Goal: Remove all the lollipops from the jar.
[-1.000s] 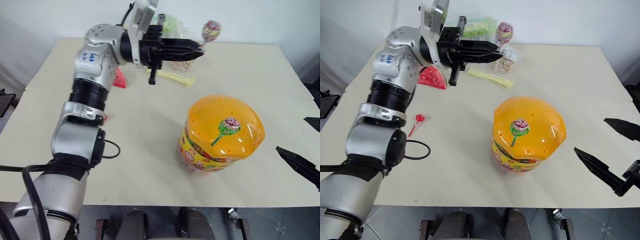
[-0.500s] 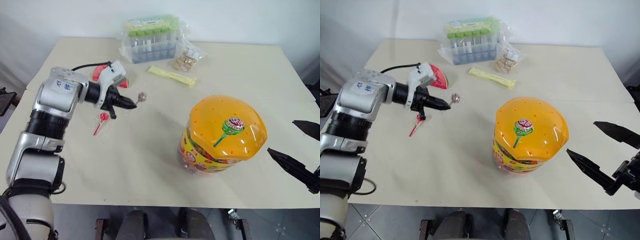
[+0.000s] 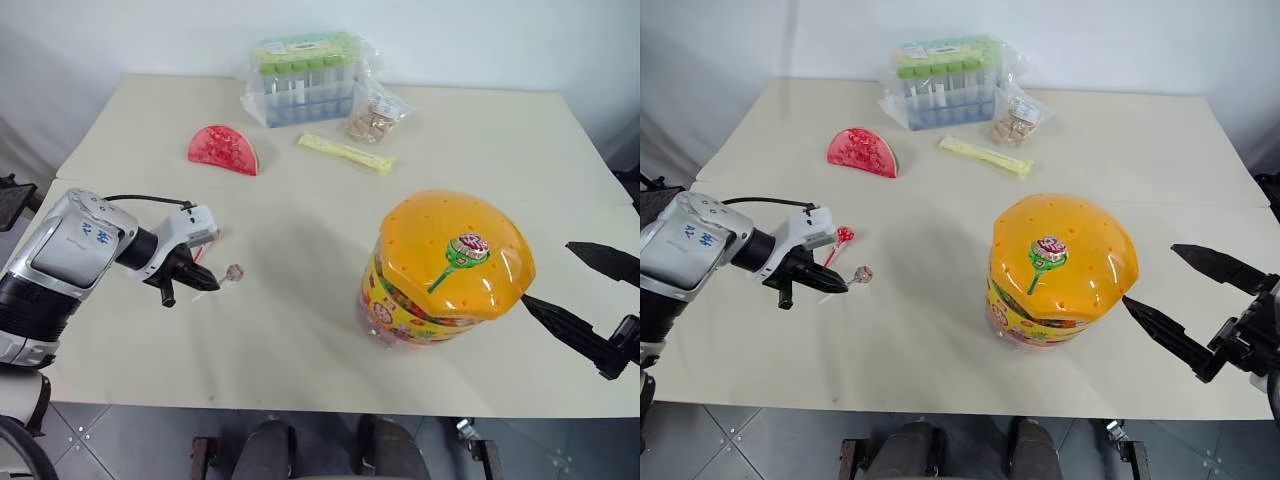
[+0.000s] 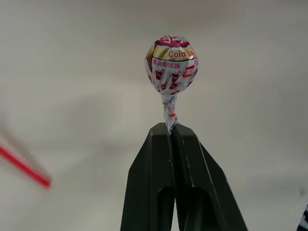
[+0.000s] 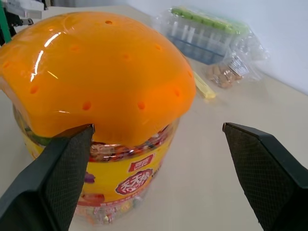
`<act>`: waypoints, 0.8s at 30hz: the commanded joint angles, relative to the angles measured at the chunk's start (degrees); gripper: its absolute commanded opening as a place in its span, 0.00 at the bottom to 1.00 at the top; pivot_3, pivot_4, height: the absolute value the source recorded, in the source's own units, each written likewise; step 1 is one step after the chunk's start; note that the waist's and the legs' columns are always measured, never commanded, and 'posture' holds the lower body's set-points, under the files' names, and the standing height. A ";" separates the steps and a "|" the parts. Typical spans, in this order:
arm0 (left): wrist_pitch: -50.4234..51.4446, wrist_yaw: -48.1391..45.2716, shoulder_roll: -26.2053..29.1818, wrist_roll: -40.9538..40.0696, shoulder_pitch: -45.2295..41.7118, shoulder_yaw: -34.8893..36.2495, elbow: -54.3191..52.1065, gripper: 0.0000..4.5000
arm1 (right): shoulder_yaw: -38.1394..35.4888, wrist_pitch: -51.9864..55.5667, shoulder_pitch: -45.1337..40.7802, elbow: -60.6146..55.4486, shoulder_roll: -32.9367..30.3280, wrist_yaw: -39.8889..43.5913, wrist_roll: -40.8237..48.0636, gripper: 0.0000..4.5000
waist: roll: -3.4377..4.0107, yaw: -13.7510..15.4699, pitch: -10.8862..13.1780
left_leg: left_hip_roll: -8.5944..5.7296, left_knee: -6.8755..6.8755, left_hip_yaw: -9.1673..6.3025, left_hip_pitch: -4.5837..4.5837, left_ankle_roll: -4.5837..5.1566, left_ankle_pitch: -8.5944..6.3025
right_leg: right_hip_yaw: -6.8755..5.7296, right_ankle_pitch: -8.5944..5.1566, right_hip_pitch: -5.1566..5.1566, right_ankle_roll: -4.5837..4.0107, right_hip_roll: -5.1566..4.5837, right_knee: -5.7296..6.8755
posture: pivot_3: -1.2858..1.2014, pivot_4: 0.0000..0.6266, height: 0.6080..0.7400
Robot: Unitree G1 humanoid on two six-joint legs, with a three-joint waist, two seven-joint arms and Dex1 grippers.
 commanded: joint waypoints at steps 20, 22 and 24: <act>2.69 -6.28 5.18 -1.67 -3.00 4.40 -5.62 0.75 | -4.84 0.36 0.35 1.47 -1.73 3.75 1.22 1.00 | 0.00 -0.30 0.00 | 0.01 -0.02 0.03 0.01 0.02 -0.02 | 0.02 0.00 -0.02 -0.01 0.01 0.01 | 0.52 0.24 1.00; 1.13 -6.72 4.43 -3.53 -4.62 7.09 -4.80 0.89 | -5.66 0.53 0.63 1.52 -1.92 4.25 1.32 1.00 | 0.00 -0.32 0.00 | 0.01 -0.01 0.03 0.02 0.02 -0.02 | 0.02 0.00 -0.02 -0.01 0.01 0.02 | 0.52 0.24 1.00; -1.12 -5.75 1.70 -6.21 -6.73 11.28 -2.56 0.99 | -6.70 0.78 1.06 1.51 -2.05 4.85 1.52 1.00 | 0.00 -0.07 0.00 | 0.01 0.00 0.03 0.01 0.02 -0.02 | 0.03 0.00 -0.02 -0.01 0.01 0.02 | 0.52 0.24 1.00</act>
